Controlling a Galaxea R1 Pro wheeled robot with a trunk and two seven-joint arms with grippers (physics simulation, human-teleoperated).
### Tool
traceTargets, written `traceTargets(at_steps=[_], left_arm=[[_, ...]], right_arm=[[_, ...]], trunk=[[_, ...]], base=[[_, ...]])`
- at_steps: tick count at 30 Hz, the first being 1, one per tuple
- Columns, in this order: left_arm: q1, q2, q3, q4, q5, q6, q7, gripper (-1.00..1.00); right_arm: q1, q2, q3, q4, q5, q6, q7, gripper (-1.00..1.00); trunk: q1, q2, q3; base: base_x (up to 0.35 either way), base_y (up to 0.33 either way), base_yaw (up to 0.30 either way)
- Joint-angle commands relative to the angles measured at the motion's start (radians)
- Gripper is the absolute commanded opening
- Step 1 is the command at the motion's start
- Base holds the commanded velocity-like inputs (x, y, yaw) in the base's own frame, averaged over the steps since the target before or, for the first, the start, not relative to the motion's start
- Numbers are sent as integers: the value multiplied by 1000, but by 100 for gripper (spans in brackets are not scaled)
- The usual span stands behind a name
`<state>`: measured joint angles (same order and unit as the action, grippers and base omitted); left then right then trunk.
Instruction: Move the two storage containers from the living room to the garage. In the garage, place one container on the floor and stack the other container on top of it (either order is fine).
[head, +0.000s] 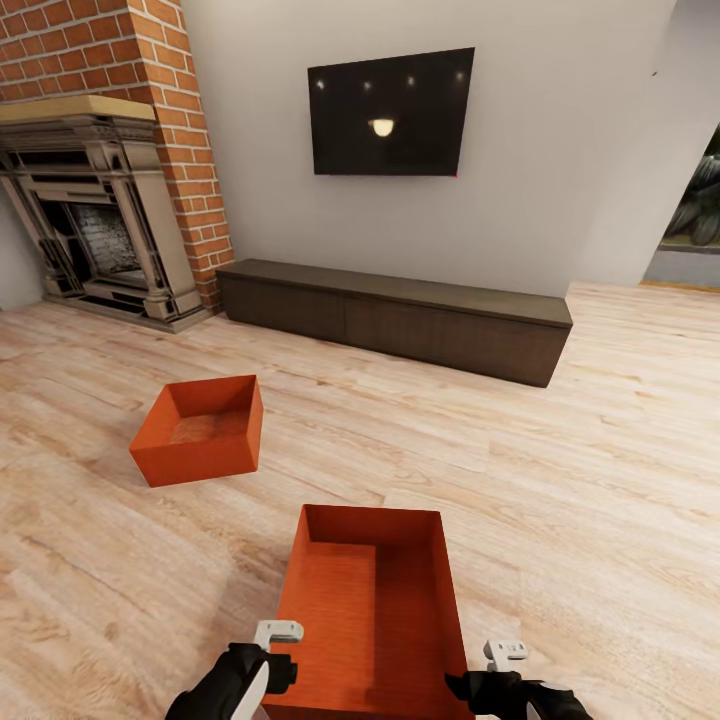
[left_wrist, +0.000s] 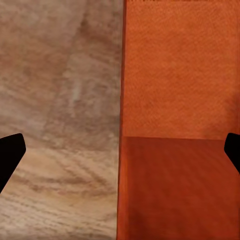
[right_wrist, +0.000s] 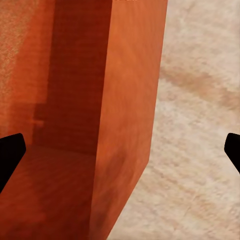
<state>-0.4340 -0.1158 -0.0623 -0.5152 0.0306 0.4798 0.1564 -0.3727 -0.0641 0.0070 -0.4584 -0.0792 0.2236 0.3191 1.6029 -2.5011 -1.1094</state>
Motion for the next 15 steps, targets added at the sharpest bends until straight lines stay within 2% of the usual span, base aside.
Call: traceTargets(at_steps=[1, 15], left_arm=[[0, -1, -5, -2, 3, 5, 7, 100], [0, -2, -5, -4, 4, -10, 3, 100]], right_arm=[[0, -1, 1, -2, -8, 7, 2, 100], [0, 0, 1, -2, -8, 6, 2, 100]], trunk=[[0, 0, -1], [0, 0, -1]], base=[[0, 0, 0], [0, 0, 0]])
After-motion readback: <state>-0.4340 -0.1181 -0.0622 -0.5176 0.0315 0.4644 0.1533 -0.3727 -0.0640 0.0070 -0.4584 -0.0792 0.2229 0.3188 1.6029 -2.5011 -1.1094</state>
